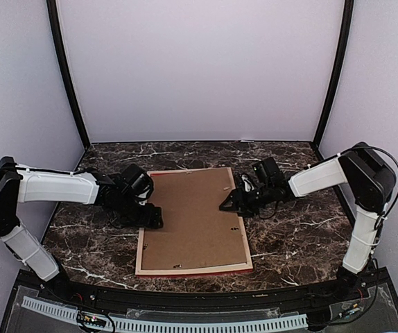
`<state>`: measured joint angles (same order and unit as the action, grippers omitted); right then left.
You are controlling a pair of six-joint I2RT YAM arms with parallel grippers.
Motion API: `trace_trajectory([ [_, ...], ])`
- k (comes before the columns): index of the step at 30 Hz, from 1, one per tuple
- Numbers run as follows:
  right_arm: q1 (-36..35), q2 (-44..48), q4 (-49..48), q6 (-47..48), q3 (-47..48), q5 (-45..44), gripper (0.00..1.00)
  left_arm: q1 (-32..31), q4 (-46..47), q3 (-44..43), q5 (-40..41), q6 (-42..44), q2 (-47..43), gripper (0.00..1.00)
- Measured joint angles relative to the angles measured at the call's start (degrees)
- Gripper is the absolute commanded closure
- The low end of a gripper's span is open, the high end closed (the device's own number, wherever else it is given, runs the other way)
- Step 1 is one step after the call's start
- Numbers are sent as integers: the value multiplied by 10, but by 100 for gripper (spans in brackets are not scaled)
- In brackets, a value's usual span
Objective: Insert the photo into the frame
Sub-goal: Press the backboard against the photo, then place the backboard next to the photo.
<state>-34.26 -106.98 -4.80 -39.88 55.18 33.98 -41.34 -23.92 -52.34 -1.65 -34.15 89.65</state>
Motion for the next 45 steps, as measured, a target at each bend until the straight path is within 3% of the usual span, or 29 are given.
trace_trajectory([
  [22,-17,-8,104,37,60,-51,41,3,19,-33,21,39,18,19],
  [28,-17,-8,104,37,61,-51,41,-18,68,-59,-19,49,28,19],
  [34,-18,-10,109,38,64,-51,41,-32,124,-98,-77,53,92,19],
  [45,-20,-12,122,41,74,-60,41,-36,135,-125,-102,67,148,20],
])
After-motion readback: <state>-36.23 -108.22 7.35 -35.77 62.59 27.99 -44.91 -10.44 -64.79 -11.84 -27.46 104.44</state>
